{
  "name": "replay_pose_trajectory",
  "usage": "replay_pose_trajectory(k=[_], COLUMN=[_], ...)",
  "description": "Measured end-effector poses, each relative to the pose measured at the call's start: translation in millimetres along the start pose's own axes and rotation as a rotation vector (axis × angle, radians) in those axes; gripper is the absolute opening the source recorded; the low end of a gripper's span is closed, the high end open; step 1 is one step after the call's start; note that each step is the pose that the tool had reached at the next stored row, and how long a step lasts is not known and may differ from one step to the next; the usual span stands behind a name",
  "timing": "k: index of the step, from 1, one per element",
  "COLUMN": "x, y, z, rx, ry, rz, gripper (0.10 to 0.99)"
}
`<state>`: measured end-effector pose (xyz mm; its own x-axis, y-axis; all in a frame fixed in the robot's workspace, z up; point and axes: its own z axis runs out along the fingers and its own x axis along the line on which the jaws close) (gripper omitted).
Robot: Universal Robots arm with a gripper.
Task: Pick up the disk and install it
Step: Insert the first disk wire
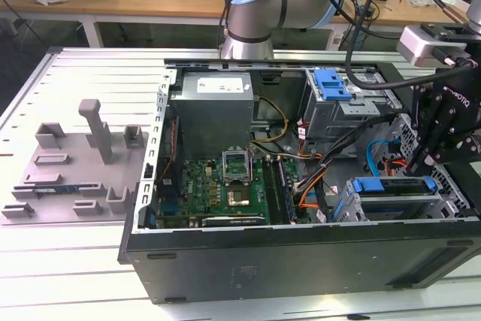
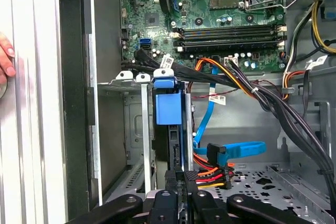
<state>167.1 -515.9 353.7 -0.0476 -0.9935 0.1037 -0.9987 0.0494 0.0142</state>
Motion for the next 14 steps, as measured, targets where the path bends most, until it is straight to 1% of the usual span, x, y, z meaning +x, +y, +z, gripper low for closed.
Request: replay_pose_trajectory(k=[2, 5, 6, 10, 14], x=[0.0, 0.0, 0.1, 0.4, 0.4], y=[0.0, 0.0, -0.1, 0.0, 0.4], z=[0.0, 0.0, 0.1, 1.2, 1.6], rx=[0.001, 0.014, 0.016, 0.016, 0.016], ry=[-0.0001, -0.0006, -0.0009, -0.0038, -0.0048], rz=[0.0, 0.001, 0.001, 0.002, 0.002], gripper=[0.169, 0.169, 0.169, 0.169, 0.169])
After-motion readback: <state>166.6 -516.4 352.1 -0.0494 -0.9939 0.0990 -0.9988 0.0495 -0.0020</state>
